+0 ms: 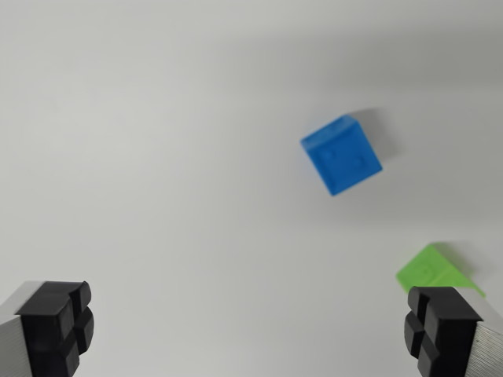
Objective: Stack cube
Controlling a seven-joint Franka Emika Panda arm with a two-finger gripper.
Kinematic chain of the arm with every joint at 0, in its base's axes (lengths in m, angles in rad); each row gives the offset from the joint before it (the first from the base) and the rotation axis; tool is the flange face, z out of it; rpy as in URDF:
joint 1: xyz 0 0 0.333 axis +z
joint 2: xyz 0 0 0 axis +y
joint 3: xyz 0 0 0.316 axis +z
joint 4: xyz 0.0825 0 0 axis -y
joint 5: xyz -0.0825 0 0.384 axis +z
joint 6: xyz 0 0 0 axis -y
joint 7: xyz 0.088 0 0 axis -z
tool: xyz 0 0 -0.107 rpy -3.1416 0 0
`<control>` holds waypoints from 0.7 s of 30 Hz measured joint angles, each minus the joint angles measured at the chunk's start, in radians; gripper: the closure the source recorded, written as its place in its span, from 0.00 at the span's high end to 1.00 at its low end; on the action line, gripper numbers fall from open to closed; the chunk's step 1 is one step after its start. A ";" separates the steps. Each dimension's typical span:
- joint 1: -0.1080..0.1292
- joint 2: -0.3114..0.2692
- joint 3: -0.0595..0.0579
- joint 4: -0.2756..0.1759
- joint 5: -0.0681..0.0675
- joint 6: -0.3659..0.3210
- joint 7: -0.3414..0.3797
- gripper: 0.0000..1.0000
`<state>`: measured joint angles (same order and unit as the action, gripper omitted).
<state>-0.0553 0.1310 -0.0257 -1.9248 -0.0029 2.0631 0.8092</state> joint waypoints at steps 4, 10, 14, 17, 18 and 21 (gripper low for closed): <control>0.000 0.000 0.000 0.000 0.000 0.000 0.000 1.00; 0.000 0.000 0.000 0.000 0.000 0.000 0.000 1.00; 0.000 0.000 0.000 -0.001 0.000 0.000 -0.001 1.00; -0.001 0.000 0.000 -0.003 0.000 0.002 -0.006 1.00; -0.001 0.000 0.000 -0.004 0.000 0.003 -0.007 1.00; -0.002 0.002 -0.001 -0.008 0.000 0.008 -0.016 1.00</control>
<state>-0.0569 0.1334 -0.0268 -1.9330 -0.0029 2.0715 0.7930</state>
